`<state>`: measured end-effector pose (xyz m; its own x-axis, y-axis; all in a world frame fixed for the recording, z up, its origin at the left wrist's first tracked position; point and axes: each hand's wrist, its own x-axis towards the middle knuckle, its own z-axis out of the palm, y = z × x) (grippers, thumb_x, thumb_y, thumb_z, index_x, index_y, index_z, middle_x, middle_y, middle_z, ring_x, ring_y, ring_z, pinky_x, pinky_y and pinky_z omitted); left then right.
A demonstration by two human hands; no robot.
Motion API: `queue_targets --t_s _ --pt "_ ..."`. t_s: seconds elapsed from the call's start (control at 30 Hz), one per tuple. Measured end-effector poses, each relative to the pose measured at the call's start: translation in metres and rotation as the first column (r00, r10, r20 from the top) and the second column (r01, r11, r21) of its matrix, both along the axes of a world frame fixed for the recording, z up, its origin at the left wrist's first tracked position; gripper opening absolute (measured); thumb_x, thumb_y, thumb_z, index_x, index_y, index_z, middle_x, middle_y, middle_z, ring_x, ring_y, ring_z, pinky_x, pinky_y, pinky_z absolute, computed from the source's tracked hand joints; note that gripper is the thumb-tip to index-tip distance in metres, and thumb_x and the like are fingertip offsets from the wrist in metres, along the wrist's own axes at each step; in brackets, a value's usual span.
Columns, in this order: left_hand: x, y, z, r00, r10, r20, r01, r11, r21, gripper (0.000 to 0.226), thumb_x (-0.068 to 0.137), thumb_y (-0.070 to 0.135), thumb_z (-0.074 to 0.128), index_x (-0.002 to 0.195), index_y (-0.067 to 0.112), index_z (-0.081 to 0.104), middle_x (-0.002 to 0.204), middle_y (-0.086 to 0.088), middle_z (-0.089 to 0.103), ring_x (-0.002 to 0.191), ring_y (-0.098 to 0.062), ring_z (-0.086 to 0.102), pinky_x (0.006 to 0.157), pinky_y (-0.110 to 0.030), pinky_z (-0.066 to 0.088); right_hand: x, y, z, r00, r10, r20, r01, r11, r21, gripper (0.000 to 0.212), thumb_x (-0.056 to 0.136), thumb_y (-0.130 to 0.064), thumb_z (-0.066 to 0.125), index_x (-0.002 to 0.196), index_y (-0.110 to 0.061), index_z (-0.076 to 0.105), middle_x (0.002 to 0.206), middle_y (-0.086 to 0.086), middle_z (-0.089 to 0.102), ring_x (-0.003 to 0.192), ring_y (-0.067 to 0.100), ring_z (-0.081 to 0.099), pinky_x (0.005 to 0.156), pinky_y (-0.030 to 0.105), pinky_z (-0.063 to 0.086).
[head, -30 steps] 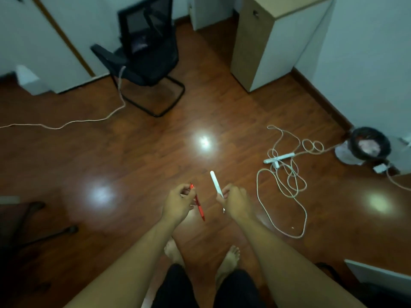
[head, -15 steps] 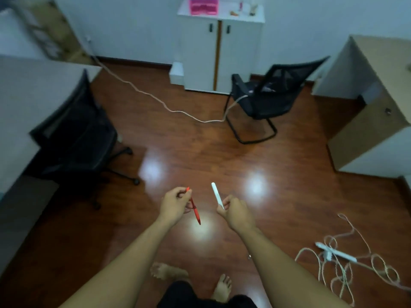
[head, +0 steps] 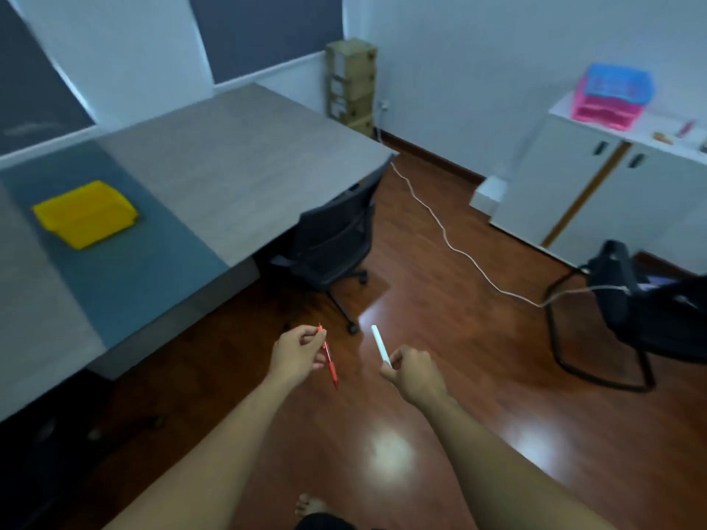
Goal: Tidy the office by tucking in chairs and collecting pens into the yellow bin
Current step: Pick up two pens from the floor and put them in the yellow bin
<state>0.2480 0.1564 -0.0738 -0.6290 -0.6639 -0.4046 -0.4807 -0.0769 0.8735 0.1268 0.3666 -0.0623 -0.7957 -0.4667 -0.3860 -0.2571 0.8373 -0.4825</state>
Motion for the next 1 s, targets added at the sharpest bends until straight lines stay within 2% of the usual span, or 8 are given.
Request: queue_targets --t_s 0.17,0.23,0.3,0.43,0.63,0.77,0.87,1.0 --pt "0.035 -0.079 0.007 0.991 0.134 -0.013 -0.135 0.990 -0.050 0.018 0.104 0.032 0.071 0.114 0.018 0.077 0.101 -0.006 0.079 0.084 -0.023 0.082 0.077 -0.041 0.070 -0.003 -0.097 0.000 0.991 0.135 -0.021 -0.135 0.990 -0.031 0.022 0.090 -0.046 0.075 0.091 -0.024 0.072 0.072 -0.009 0.063 0.070 0.019 0.061 0.060 0.035 0.045" --pt "0.050 -0.105 0.008 0.983 0.184 -0.012 -0.185 0.981 -0.064 0.018 0.104 0.032 0.071 0.115 0.018 0.077 0.101 -0.005 0.080 0.084 -0.023 0.082 0.074 -0.036 0.070 0.000 -0.131 0.000 0.985 0.175 -0.006 -0.175 0.982 -0.065 0.020 0.090 -0.043 0.075 0.092 -0.024 0.070 0.076 -0.009 0.066 0.068 0.015 0.061 0.056 0.032 0.042" --pt "0.065 -0.128 0.008 0.972 0.237 -0.007 -0.237 0.969 -0.072 0.018 0.104 0.031 0.070 0.115 0.018 0.076 0.102 -0.004 0.079 0.085 -0.022 0.082 0.073 -0.032 0.069 0.004 -0.162 0.000 0.976 0.217 0.008 -0.215 0.973 -0.082 0.018 0.090 -0.042 0.075 0.088 -0.025 0.068 0.078 -0.007 0.071 0.066 0.011 0.065 0.052 0.029 0.046" --pt "0.096 -0.166 0.008 0.943 0.334 -0.003 -0.334 0.940 -0.065 0.018 0.104 0.032 0.070 0.117 0.020 0.076 0.104 -0.003 0.079 0.086 -0.022 0.082 0.076 -0.034 0.070 0.016 -0.220 -0.005 0.953 0.300 0.029 -0.296 0.950 -0.103 0.018 0.089 -0.042 0.076 0.083 -0.027 0.066 0.075 -0.007 0.074 0.067 0.010 0.071 0.062 0.036 0.060" --pt "0.133 -0.215 0.003 0.874 0.486 0.008 -0.486 0.873 -0.030 0.019 0.105 0.033 0.069 0.118 0.021 0.076 0.103 -0.003 0.079 0.086 -0.023 0.082 0.074 -0.032 0.069 0.030 -0.308 -0.013 0.896 0.439 0.060 -0.431 0.895 -0.110 0.017 0.089 -0.043 0.076 0.087 -0.029 0.068 0.079 -0.009 0.073 0.072 0.007 0.072 0.068 0.035 0.062" --pt "0.147 -0.258 -0.006 0.823 0.569 0.004 -0.569 0.823 -0.009 0.023 0.103 0.035 0.071 0.120 0.021 0.077 0.105 -0.003 0.080 0.086 -0.023 0.082 0.079 -0.039 0.070 0.025 -0.380 -0.020 0.851 0.522 0.052 -0.515 0.851 -0.106 0.019 0.092 -0.045 0.074 0.092 -0.027 0.070 0.083 -0.010 0.073 0.076 0.009 0.070 0.068 0.032 0.058" --pt "0.148 -0.299 -0.013 0.782 0.623 0.012 -0.623 0.782 -0.015 0.027 0.103 0.036 0.072 0.123 0.019 0.076 0.107 -0.003 0.079 0.087 -0.022 0.082 0.081 -0.041 0.070 0.015 -0.442 -0.028 0.819 0.571 0.053 -0.561 0.818 -0.127 0.020 0.093 -0.045 0.074 0.094 -0.025 0.070 0.083 -0.008 0.073 0.075 0.010 0.071 0.070 0.035 0.062" --pt "0.139 -0.351 -0.010 0.724 0.690 0.019 -0.690 0.724 0.008 0.031 0.103 0.036 0.071 0.126 0.015 0.074 0.111 -0.007 0.077 0.090 -0.027 0.082 0.082 -0.043 0.070 -0.006 -0.519 -0.028 0.790 0.612 0.032 -0.604 0.786 -0.135 0.020 0.089 -0.044 0.075 0.086 -0.026 0.069 0.081 -0.007 0.073 0.073 0.013 0.072 0.074 0.040 0.064"
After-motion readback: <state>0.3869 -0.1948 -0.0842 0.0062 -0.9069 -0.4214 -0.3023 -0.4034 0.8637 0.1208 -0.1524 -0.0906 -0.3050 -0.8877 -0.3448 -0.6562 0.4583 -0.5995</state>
